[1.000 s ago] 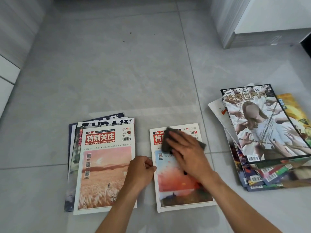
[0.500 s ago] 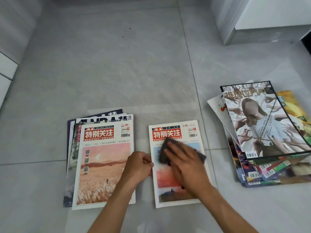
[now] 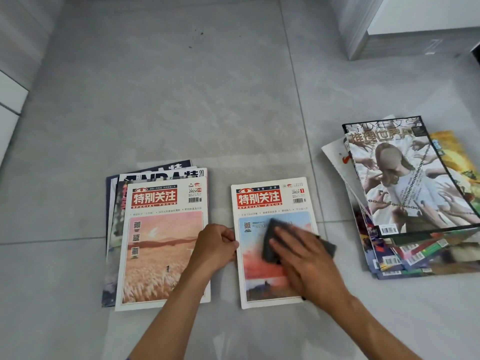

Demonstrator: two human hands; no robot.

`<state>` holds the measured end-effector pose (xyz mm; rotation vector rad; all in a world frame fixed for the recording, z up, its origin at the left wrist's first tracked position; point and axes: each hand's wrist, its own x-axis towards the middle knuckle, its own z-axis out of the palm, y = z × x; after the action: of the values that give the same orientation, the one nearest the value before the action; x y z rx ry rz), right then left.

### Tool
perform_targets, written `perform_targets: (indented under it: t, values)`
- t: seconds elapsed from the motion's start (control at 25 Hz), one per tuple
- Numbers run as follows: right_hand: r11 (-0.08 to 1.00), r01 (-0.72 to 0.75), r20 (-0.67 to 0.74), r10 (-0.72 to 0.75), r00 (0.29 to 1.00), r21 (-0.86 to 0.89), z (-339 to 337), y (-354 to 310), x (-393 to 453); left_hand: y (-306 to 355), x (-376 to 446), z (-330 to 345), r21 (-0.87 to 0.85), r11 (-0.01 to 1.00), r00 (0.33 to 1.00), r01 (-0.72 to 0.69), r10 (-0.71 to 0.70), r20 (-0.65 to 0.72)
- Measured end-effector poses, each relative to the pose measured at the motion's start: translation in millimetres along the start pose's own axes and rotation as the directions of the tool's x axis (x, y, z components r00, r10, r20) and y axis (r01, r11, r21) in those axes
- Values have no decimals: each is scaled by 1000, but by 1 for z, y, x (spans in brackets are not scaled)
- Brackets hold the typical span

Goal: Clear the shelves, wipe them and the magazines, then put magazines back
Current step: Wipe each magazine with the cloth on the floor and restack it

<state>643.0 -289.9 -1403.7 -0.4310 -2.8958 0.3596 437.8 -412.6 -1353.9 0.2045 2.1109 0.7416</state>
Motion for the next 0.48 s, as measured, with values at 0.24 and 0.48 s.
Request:
perform_targets:
  t: [0.24,0.48]
  values:
    - [940,-342,-104,342,934,17,26,-88,0,3,-2,1,33,999,999,-19,20,-28]
    - [984,-177,-15,177,984,17,8,-45,-50,2,-2,1,6,1000,1000,5,-4,-11]
